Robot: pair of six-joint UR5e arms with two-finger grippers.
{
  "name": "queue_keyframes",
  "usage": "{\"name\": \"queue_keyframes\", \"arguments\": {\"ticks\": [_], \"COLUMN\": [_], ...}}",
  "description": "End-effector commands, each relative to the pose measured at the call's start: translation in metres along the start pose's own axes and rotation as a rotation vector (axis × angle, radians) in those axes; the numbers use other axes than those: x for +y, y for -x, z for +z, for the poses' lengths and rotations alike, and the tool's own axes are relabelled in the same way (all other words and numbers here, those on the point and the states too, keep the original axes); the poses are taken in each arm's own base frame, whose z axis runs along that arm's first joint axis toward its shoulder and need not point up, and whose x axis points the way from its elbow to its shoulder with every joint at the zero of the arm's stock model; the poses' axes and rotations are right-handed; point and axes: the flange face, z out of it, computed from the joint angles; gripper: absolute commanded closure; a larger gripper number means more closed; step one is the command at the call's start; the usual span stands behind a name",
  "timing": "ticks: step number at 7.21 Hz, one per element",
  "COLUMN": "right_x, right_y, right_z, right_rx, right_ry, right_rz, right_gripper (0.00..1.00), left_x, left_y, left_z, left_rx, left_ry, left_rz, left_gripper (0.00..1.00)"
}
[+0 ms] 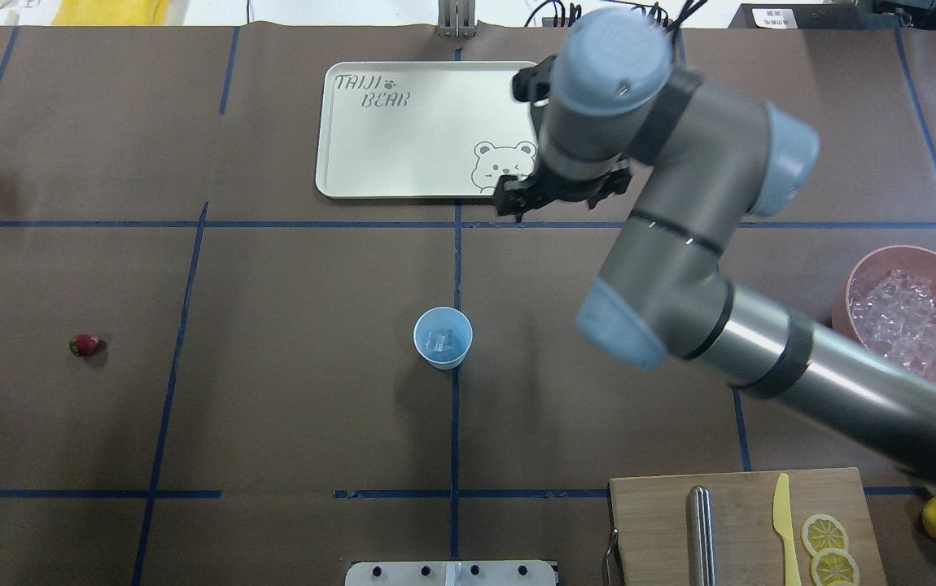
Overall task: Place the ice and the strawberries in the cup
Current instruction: 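Withdraw the right gripper back beside the pink bowl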
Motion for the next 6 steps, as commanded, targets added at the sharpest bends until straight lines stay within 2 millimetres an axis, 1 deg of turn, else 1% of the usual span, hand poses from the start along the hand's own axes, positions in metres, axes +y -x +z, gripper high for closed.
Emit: {"name": "queue_keyframes", "arguments": {"ticks": [1, 2, 3, 4, 5, 6], "right_x": [0.039, 0.083, 0.133, 0.176, 0.228, 0.260], "right_y": [-0.195, -0.283, -0.354, -0.404, -0.447, -0.470], "right_z": [-0.024, -0.026, -0.027, -0.029, -0.027, -0.031], "right_rx": [-0.063, -0.061, -0.047, -0.038, -0.032, -0.028], "right_ry": [0.040, 0.052, 0.066, 0.074, 0.088, 0.079], "right_rz": [-0.117, -0.156, -0.169, -0.125, -0.018, 0.040], "right_gripper": [0.01, 0.01, 0.01, 0.01, 0.01, 0.01], "left_x": [-0.017, -0.020, -0.036, -0.038, -0.041, -0.044], "left_y": [-0.015, -0.017, -0.024, -0.028, -0.031, -0.038], "left_z": [-0.011, -0.013, -0.019, -0.021, -0.024, -0.029], "left_rx": [-0.004, -0.005, -0.006, -0.002, -0.001, -0.006], "left_ry": [-0.043, -0.061, -0.081, -0.087, -0.092, -0.103], "left_rz": [0.063, 0.087, 0.113, 0.124, 0.134, 0.148], "left_gripper": [0.00, 0.00, 0.00, 0.00, 0.00, 0.00]}}
